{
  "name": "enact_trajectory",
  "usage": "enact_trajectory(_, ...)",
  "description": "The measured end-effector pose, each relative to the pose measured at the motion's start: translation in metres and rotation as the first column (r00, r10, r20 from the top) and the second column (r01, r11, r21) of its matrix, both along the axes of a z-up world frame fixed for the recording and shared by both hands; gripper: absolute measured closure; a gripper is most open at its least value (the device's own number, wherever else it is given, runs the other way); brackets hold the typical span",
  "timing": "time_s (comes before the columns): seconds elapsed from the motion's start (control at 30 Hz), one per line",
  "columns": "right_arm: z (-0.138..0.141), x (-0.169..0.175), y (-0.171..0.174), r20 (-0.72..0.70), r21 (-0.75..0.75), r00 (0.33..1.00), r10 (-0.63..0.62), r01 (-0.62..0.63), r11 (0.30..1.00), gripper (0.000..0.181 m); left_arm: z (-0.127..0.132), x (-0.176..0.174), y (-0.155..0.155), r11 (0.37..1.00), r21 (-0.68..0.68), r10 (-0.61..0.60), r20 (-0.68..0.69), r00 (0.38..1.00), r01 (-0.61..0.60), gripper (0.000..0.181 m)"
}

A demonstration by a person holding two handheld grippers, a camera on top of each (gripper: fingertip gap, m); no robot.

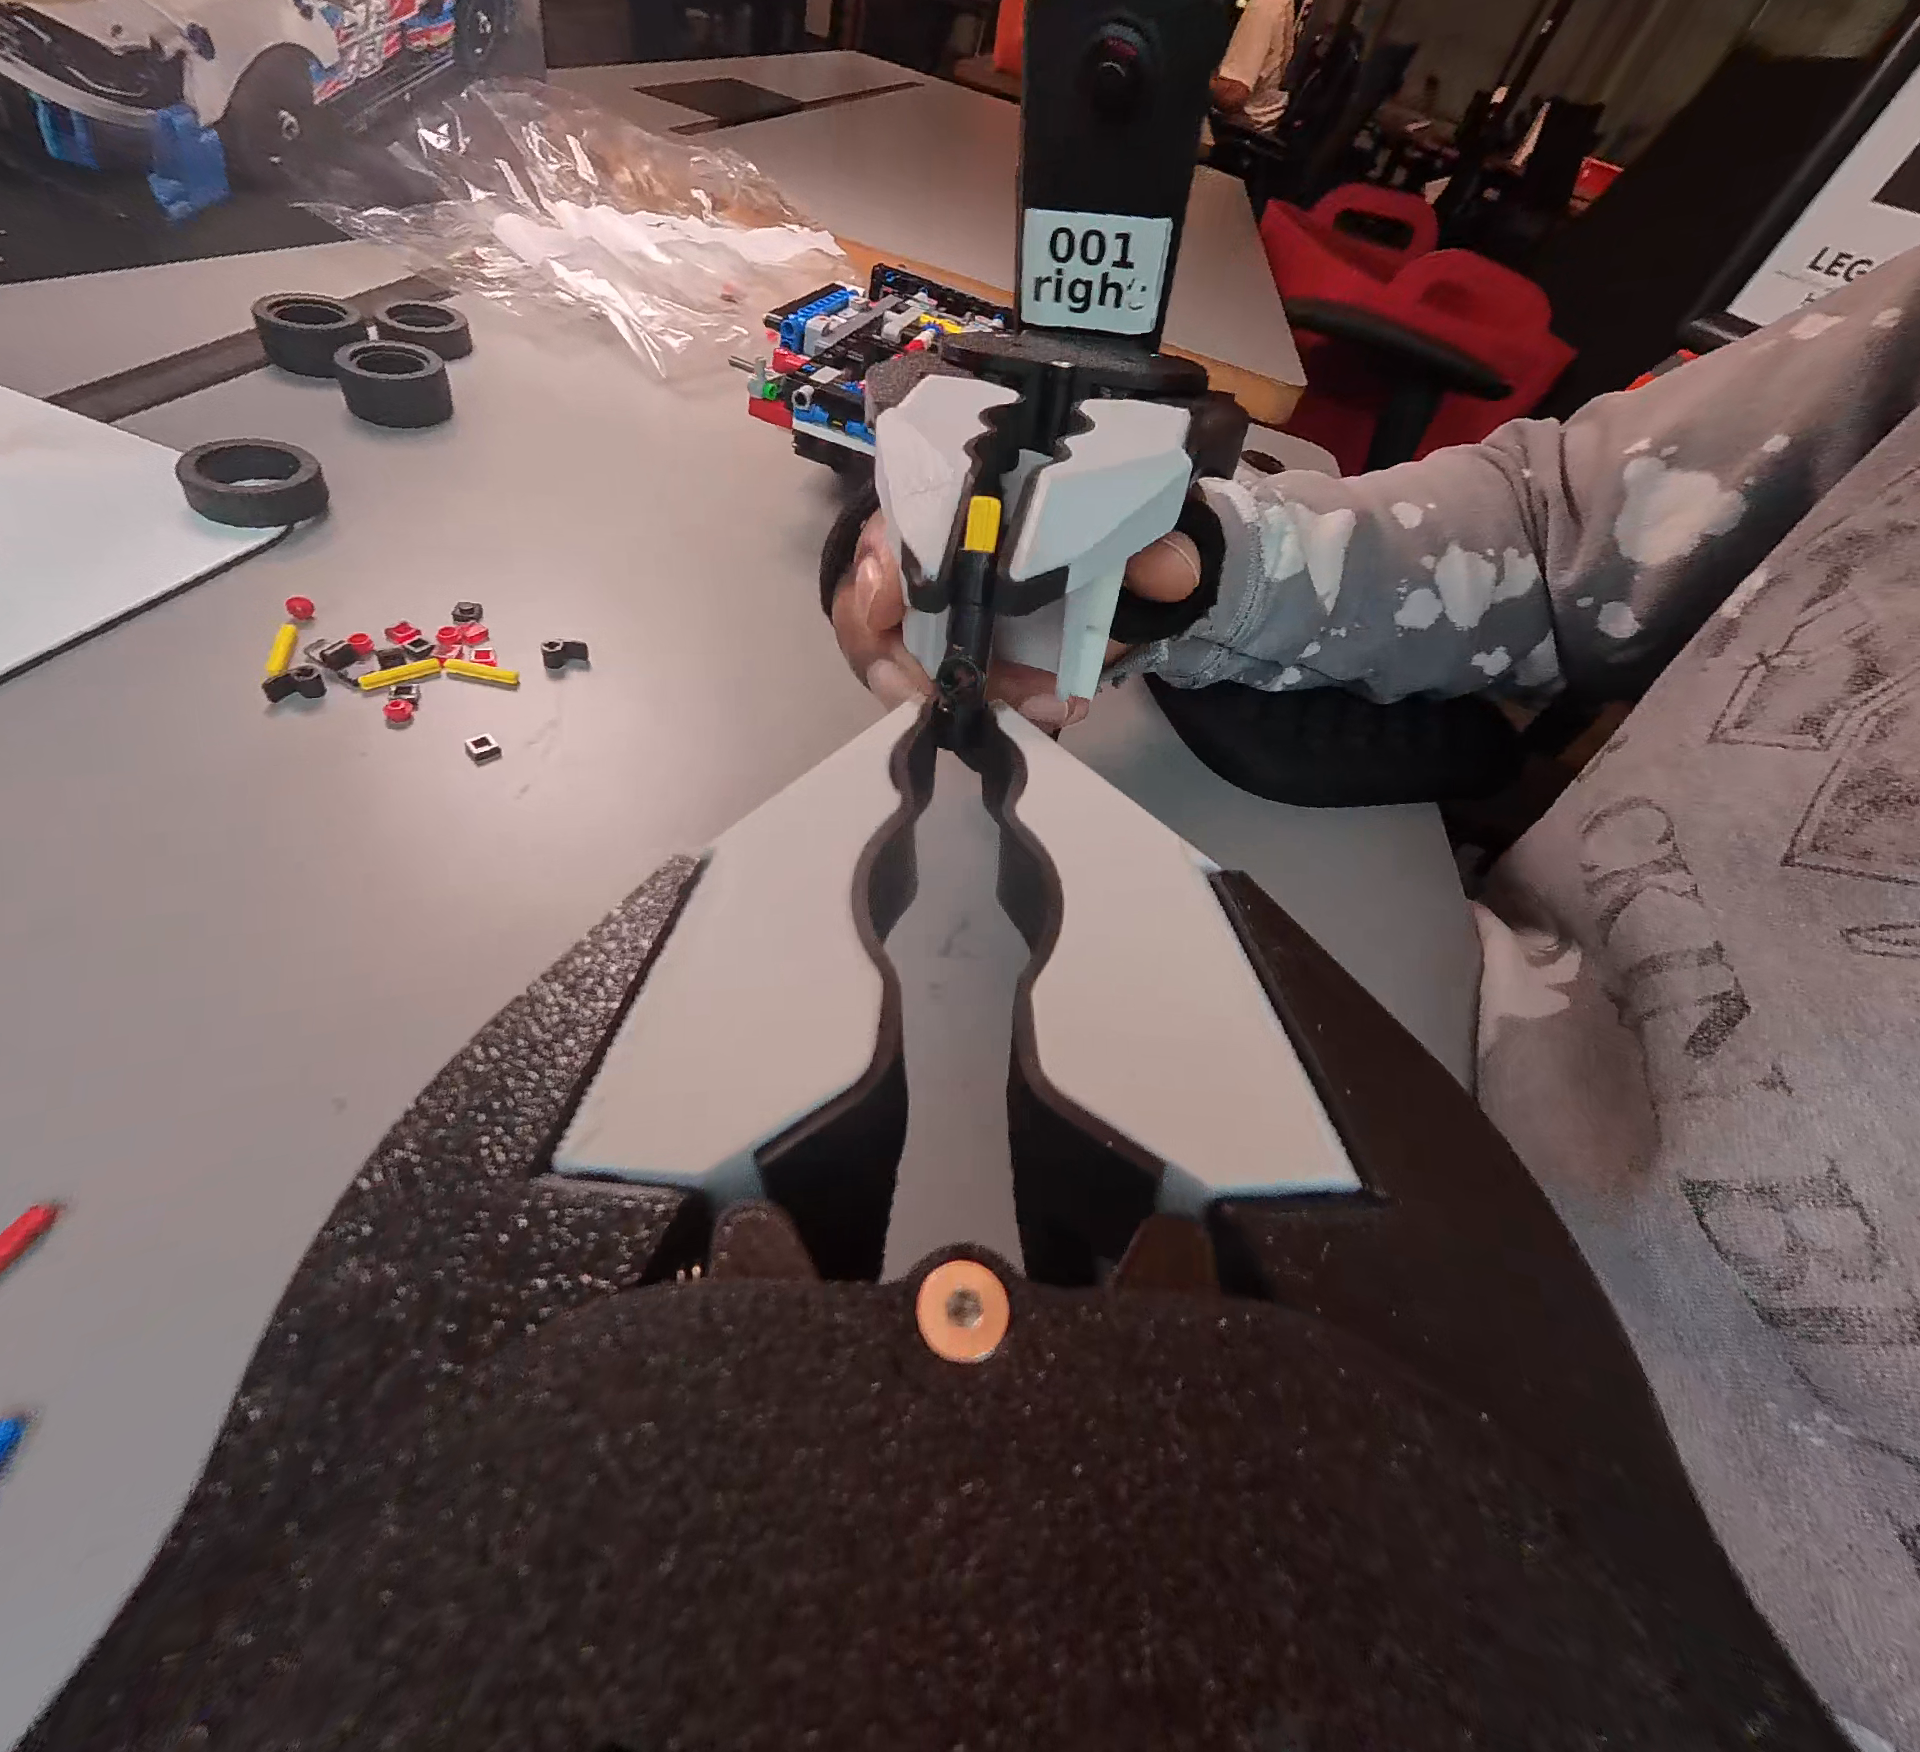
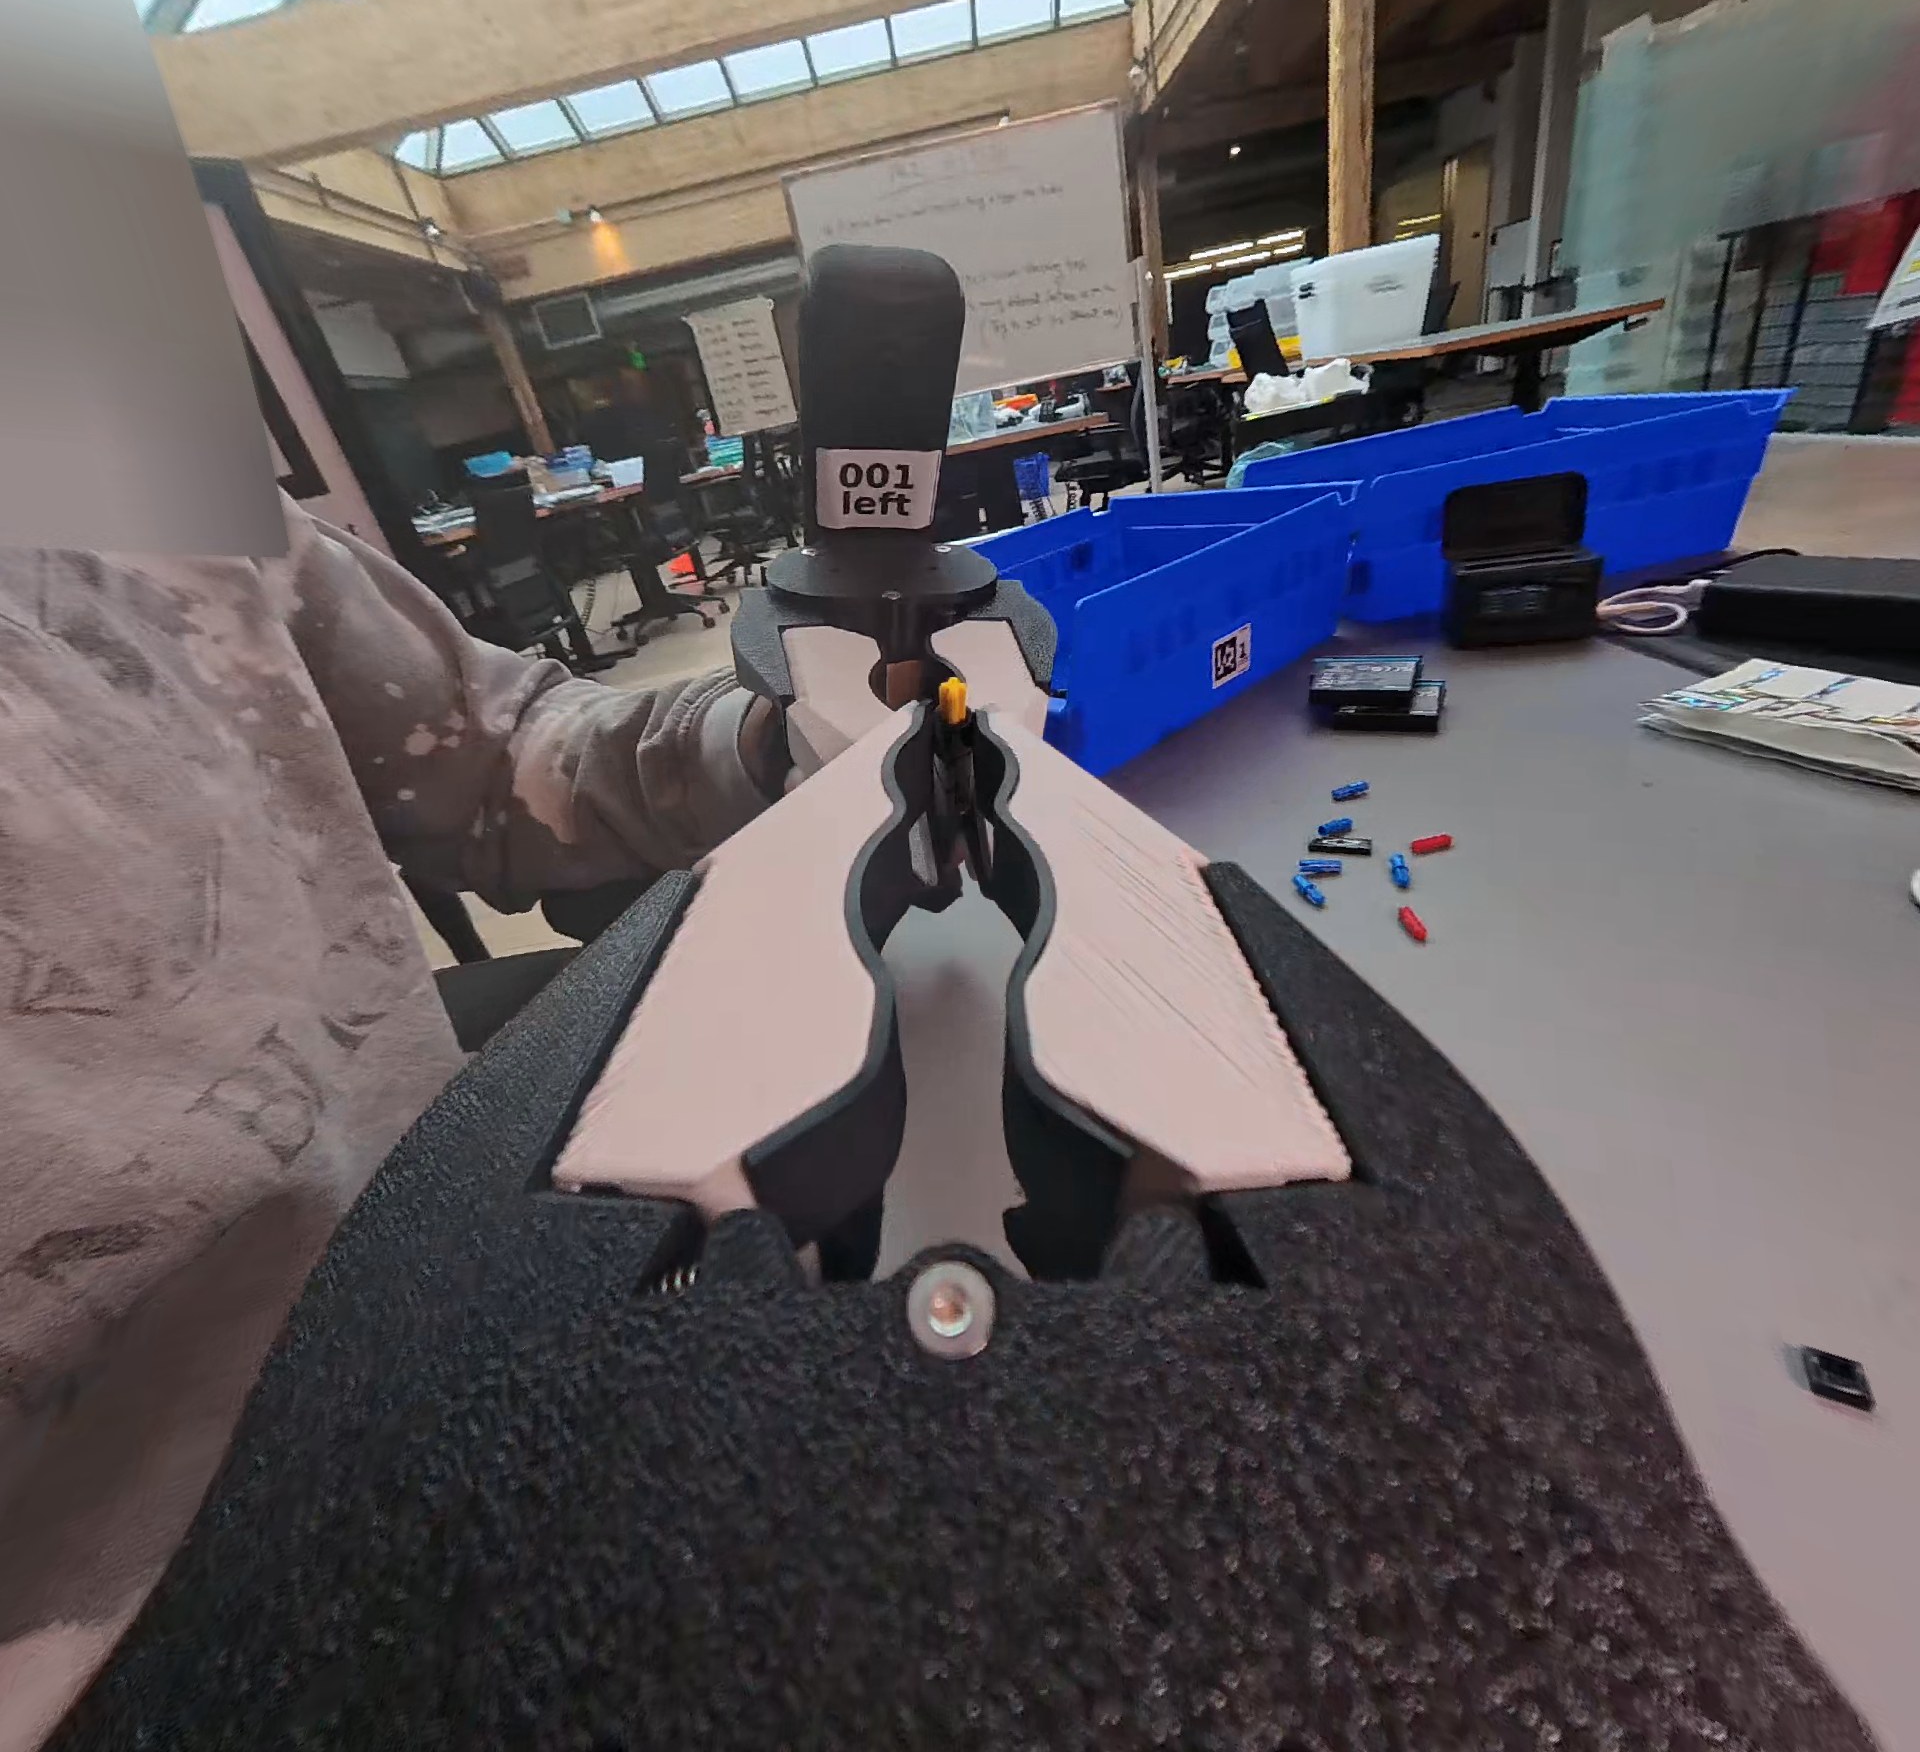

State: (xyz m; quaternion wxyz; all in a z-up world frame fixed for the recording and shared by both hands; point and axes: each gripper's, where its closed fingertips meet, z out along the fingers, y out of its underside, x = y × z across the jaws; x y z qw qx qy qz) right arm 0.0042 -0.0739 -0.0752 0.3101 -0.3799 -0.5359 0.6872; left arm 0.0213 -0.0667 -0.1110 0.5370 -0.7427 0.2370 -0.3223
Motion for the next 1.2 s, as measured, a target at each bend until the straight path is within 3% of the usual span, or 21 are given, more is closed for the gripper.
enact_trajectory(0.27, 0.021, 0.01, 0.006, -0.062, -0.165, 0.994, 0.091, -0.1, 0.981, 0.176, 0.02, 0.004, -0.005, 0.999, -0.02, -0.031, 0.139, 0.99, 0.035, 0.177)
enact_trajectory(0.37, 0.069, 0.034, 0.056, -0.254, -0.397, 0.967, -0.006, -0.099, 0.912, 0.176, 0.015, -0.012, -0.002, 0.999, -0.045, 0.014, 0.18, 0.984, -0.006, 0.177)
enact_trajectory(0.4, 0.07, 0.035, 0.071, -0.235, -0.338, 0.968, -0.089, 0.005, 0.941, 0.175, 0.017, -0.017, -0.002, 0.998, -0.061, 0.017, 0.218, 0.976, -0.004, 0.177)
enact_trajectory(0.47, 0.056, 0.024, 0.098, -0.128, -0.179, 0.951, -0.282, 0.258, 0.949, 0.175, 0.018, -0.025, 0.002, 0.998, -0.06, 0.041, 0.21, 0.977, -0.029, 0.177)
enact_trajectory(0.53, 0.019, 0.004, 0.13, 0.061, 0.01, 0.878, -0.475, 0.476, 0.879, 0.175, 0.012, -0.024, 0.006, 0.996, -0.081, 0.052, 0.176, 0.983, -0.038, 0.177)
enact_trajectory(0.57, -0.005, -0.005, 0.144, 0.158, 0.136, 0.824, -0.544, 0.527, 0.839, 0.174, 0.007, -0.023, 0.008, 0.994, -0.103, 0.059, 0.172, 0.983, -0.042, 0.177)
enact_trajectory(0.67, -0.076, -0.022, 0.173, 0.389, 0.407, 0.641, -0.662, 0.526, 0.747, 0.174, -0.014, -0.022, 0.013, 0.983, -0.171, 0.092, 0.129, 0.987, -0.069, 0.177)
enact_trajectory(0.77, -0.123, -0.027, 0.184, 0.477, 0.561, 0.528, -0.702, 0.432, 0.706, 0.174, -0.025, -0.024, 0.015, 0.975, -0.205, 0.113, 0.104, 0.988, -0.09, 0.177)
enact_trajectory(0.83, -0.137, -0.024, 0.189, 0.484, 0.618, 0.488, -0.726, 0.396, 0.679, 0.167, -0.027, -0.026, 0.016, 0.974, -0.205, 0.119, 0.089, 0.989, -0.099, 0.177)
enact_trajectory(0.9, -0.124, -0.024, 0.188, 0.435, 0.618, 0.523, -0.733, 0.419, 0.665, 0.155, -0.027, -0.026, 0.015, 0.974, -0.201, 0.119, 0.084, 0.989, -0.1, 0.177)
enact_trajectory(0.97, -0.097, -0.028, 0.171, 0.393, 0.539, 0.633, -0.666, 0.428, 0.725, 0.147, -0.028, -0.026, 0.015, 0.975, -0.198, 0.118, 0.079, 0.99, -0.1, 0.177)
enact_trajectory(1.0, -0.078, -0.03, 0.151, 0.377, 0.436, 0.728, -0.573, 0.406, 0.803, 0.149, -0.027, -0.025, 0.015, 0.976, -0.196, 0.114, 0.077, 0.99, -0.097, 0.177)
enact_trajectory(1.07, -0.037, -0.023, 0.094, 0.316, 0.188, 0.914, -0.256, 0.204, 0.961, 0.153, -0.026, -0.023, 0.014, 0.979, -0.182, 0.102, 0.075, 0.992, -0.087, 0.177)
enact_trajectory(1.13, -0.014, -0.006, 0.051, 0.262, 0.035, 0.965, 0.013, -0.023, 0.999, 0.154, -0.023, -0.019, 0.012, 0.984, -0.16, 0.085, 0.077, 0.993, -0.072, 0.177)
enact_trajectory(1.2, -0.013, 0.001, 0.032, 0.24, 0.021, 0.966, 0.092, -0.1, 0.995, 0.156, -0.02, -0.015, 0.01, 0.988, -0.143, 0.063, 0.069, 0.996, -0.053, 0.177)
